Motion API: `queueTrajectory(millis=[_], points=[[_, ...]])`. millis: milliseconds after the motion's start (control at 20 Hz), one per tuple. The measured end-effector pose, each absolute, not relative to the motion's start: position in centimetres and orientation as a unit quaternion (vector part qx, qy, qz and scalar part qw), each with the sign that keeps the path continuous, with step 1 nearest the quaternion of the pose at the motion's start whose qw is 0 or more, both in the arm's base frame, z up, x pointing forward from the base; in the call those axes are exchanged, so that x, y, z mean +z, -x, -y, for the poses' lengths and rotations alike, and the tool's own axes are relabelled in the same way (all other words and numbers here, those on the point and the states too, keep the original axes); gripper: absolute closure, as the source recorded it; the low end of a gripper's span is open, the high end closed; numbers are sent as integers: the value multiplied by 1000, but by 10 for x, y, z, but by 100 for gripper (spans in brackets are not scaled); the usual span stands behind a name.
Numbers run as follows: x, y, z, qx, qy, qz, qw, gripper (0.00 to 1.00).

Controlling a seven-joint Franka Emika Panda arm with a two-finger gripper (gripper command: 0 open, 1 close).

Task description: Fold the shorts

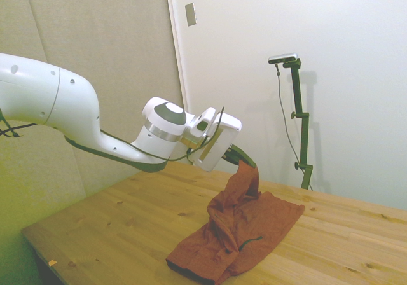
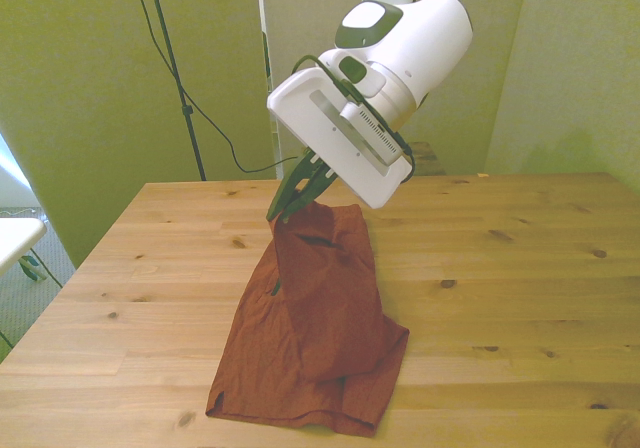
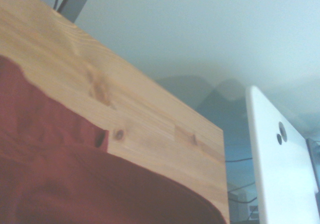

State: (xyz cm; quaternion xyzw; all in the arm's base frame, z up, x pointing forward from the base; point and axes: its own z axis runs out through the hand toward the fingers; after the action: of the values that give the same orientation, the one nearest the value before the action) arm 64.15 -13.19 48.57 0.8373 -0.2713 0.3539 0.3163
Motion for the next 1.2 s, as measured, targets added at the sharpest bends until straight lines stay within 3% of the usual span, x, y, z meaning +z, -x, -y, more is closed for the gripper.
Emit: queueTrajectory(millis=[200, 250, 950, 1200], points=[[475, -673, 153, 356, -831, 275, 328, 100], [473, -680, 154, 357, -830, 274, 329, 0], [466, -695, 181, 356, -820, 300, 332, 0], [456, -664, 147, 306, -848, 363, 235, 0]])
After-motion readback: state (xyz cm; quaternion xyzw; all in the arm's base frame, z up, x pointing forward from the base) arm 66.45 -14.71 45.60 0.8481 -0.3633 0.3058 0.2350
